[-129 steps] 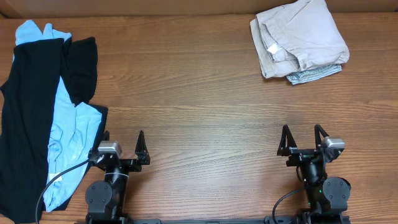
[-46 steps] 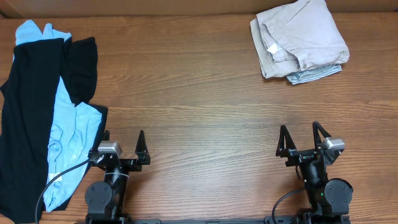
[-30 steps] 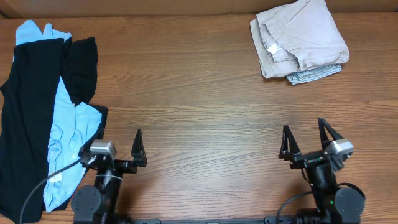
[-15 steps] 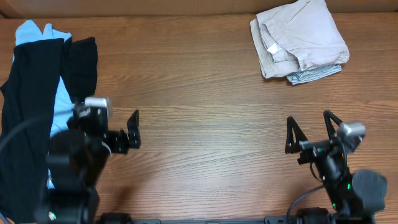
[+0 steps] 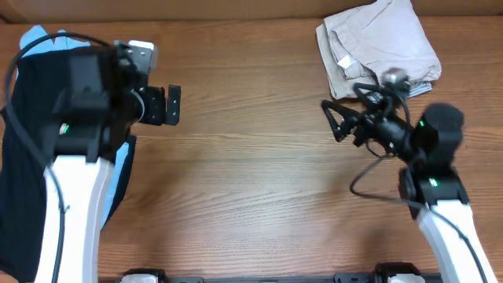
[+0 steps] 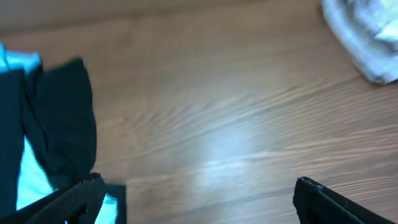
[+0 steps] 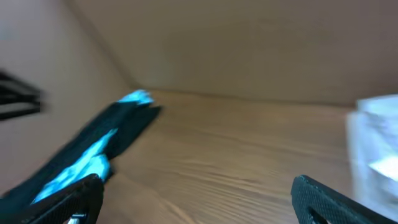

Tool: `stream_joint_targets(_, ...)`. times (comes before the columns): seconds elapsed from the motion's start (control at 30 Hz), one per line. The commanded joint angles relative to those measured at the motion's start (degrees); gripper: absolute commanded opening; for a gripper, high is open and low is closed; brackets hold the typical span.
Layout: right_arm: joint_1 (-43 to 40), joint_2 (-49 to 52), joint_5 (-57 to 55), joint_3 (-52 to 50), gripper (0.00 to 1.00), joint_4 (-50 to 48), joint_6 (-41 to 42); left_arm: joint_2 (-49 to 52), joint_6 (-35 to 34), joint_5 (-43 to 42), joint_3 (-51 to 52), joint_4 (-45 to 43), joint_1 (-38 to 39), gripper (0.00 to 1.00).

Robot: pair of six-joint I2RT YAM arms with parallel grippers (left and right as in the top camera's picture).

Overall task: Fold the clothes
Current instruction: 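Move left gripper to the black garment pile and grasp its edge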

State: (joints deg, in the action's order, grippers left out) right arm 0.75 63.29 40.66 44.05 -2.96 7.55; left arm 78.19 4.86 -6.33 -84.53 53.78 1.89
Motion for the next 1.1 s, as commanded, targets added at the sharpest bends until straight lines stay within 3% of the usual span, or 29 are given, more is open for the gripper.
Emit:
stream_joint_targets(0.0, 0.0, 7.9, 17.7, 1.2, 1.0, -4.8, 0.2, 7.1, 1.6, 6.7, -1.0, 0.2, 0.3, 1.0)
stream_joint_targets(0.17, 0.2, 17.2, 22.6, 1.2, 1.0, -5.5, 0.2, 14.1, 4.0, 12.5, -1.1, -2.0, -0.5, 1.0)
stream_joint_targets(0.3, 0.1, 23.1, 21.2, 1.2, 0.98, -5.5, 1.1, 16.1, 3.5, 13.0, -1.2, -3.9, -6.2, 0.97)
stream_joint_targets(0.53, 0.0, 24.4, -7.5, 1.3, 0.77, 1.4, 19.3, 17.2, -0.1, 12.2, -1.1, -4.3, -24.1, 0.99)
stream_joint_targets(0.73, 1.7, 24.4, -28.4, 1.4, 0.67, 10.5, 26.0, 19.3, 0.5, 12.5, -1.1, -5.9, -33.8, 1.0)
stream_joint_targets(0.93, 3.9, 24.4, -33.4, 1.4, 0.65, 11.4, 25.9, 25.5, 3.2, 12.6, -1.1, -8.2, -37.4, 1.0)
stream_joint_targets(1.07, 4.5, 24.4, -33.4, 1.4, 0.66, 10.5, 25.7, 30.4, 4.0, 14.3, -1.1, -8.7, -37.5, 0.94)
